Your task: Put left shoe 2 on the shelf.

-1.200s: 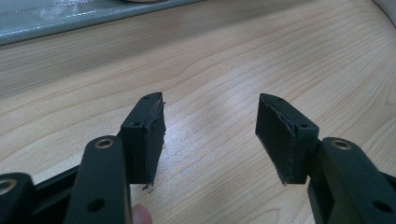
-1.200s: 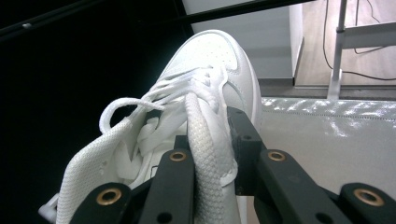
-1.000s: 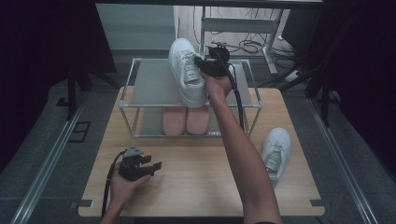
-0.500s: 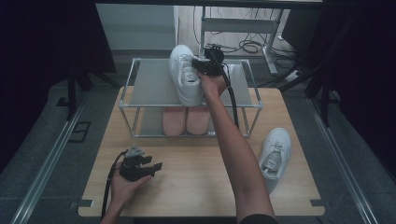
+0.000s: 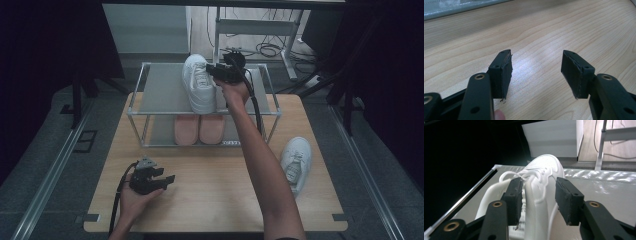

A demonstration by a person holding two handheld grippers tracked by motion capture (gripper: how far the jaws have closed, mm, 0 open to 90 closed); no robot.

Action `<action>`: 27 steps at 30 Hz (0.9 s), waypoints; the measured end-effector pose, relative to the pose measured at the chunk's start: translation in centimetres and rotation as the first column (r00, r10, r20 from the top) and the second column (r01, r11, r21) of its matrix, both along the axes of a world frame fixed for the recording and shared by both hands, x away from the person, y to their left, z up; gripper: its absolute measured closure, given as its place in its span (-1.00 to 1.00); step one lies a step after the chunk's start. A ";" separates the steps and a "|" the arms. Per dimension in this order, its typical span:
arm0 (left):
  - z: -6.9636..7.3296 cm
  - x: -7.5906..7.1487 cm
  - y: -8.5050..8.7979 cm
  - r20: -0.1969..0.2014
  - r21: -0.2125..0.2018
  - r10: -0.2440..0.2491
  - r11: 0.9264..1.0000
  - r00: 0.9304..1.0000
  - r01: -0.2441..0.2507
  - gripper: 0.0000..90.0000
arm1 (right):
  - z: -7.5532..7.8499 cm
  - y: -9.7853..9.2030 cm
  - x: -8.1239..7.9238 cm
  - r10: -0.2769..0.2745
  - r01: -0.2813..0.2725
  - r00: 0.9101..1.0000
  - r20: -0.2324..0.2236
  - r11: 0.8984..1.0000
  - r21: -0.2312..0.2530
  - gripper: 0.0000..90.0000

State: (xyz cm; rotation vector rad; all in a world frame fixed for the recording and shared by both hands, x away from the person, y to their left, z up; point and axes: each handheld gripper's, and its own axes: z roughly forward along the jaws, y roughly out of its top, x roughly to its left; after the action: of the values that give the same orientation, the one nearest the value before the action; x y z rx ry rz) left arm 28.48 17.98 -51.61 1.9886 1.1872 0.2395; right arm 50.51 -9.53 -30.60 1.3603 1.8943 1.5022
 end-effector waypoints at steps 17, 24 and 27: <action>0.0 -0.1 -0.2 0.003 0.010 0.003 1.000 1.000 -0.003 -0.05 | -2.0 -4.4 -5.2 0.087 -0.085 0.996 0.027 0.994 -0.070 0.95; 0.0 -0.1 -0.2 0.003 0.013 0.004 1.000 1.000 -0.004 -0.05 | -3.7 -4.8 -6.1 0.119 -0.118 0.993 0.010 0.990 -0.078 1.00; 0.0 -0.1 -0.2 0.003 0.013 0.004 1.000 1.000 -0.004 -0.05 | -4.2 -4.7 -6.5 0.132 -0.130 0.991 0.010 0.989 -0.076 1.00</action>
State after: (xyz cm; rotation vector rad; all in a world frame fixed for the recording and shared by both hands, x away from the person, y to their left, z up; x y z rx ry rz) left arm 28.39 17.76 -51.62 1.9966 1.1905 0.2526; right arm 44.05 -14.24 -34.81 1.2097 2.0443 1.4811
